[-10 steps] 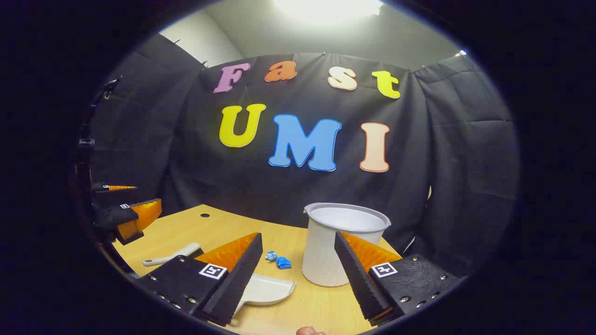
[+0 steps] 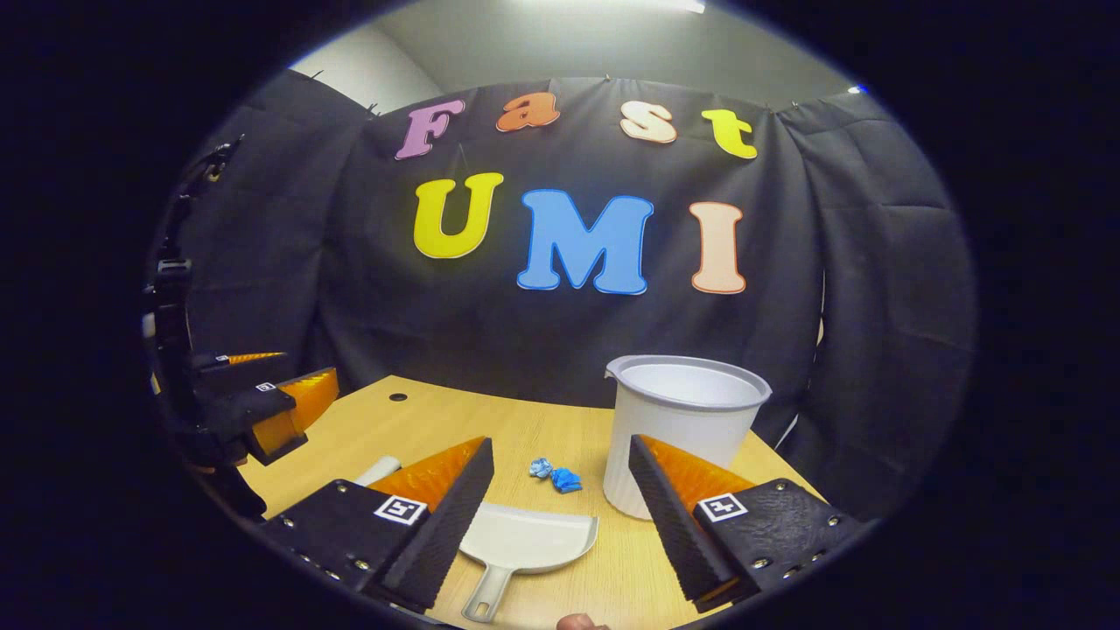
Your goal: Pick up the small broom and dustpan from the desktop, sweep the trash into the dustpan with the broom, and then empty the trash into the garbage bin.
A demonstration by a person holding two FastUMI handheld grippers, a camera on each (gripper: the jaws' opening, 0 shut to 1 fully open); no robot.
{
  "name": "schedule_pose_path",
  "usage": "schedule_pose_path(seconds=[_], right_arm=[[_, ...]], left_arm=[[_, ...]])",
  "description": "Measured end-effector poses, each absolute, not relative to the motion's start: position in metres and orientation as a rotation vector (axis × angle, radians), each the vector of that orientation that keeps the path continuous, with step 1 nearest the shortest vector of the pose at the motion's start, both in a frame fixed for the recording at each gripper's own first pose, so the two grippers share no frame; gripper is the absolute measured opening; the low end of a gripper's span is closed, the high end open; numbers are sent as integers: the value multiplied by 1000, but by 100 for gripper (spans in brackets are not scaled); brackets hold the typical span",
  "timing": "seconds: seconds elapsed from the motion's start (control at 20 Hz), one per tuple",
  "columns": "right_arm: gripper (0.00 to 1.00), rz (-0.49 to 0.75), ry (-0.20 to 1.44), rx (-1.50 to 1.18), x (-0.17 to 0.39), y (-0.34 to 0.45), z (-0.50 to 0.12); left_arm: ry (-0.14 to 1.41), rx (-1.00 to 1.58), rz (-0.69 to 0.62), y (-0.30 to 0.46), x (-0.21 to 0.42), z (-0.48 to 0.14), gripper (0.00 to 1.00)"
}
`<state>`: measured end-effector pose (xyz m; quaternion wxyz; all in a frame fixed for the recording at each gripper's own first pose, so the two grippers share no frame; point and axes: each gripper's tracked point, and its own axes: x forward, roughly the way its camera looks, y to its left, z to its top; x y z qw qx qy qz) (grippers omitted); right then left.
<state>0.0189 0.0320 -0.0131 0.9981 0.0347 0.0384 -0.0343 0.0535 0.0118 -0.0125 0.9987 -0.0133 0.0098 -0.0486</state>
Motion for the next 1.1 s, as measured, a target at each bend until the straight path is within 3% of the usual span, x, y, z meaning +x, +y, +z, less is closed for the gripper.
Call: schedule_pose_path(seconds=[0.25, 0.55, 0.6, 0.65, 0.7, 0.75, 0.8, 0.9, 1.0, 1.05, 1.1], right_arm=[[97, -115, 136, 94, 23, 39, -31], [97, -81, 312, 127, 25, 63, -75], [97, -77, 336, 137, 25, 66, -81], [97, -73, 357, 146, 24, 71, -87], [97, -71, 377, 154, 25, 75, -92], [97, -70, 399, 160, 27, 78, -98], [97, -69, 428, 165, 28, 80, -105], [97, -69, 487, 175, 32, 84, -123], [97, -66, 546, 196, 33, 86, -136], [97, -63, 580, 210, 32, 88, -141], [97, -61, 604, 225, 32, 89, -144]], left_arm=[[36, -10, -153, 16, 61, -23, 96], [130, 34, -230, 17, 66, -64, 96], [158, 25, -239, 18, 68, -71, 91], [193, 14, -243, 19, 69, -80, 100], [228, 1, -247, 20, 69, -90, 90], [265, -10, -249, 23, 70, -102, 90], [303, -15, -250, 24, 70, -112, 100], [378, -25, -256, 26, 73, -136, 95], [454, -19, -262, 29, 74, -160, 95], [490, -14, -264, 30, 75, -170, 99], [525, -12, -266, 29, 75, -179, 95]])
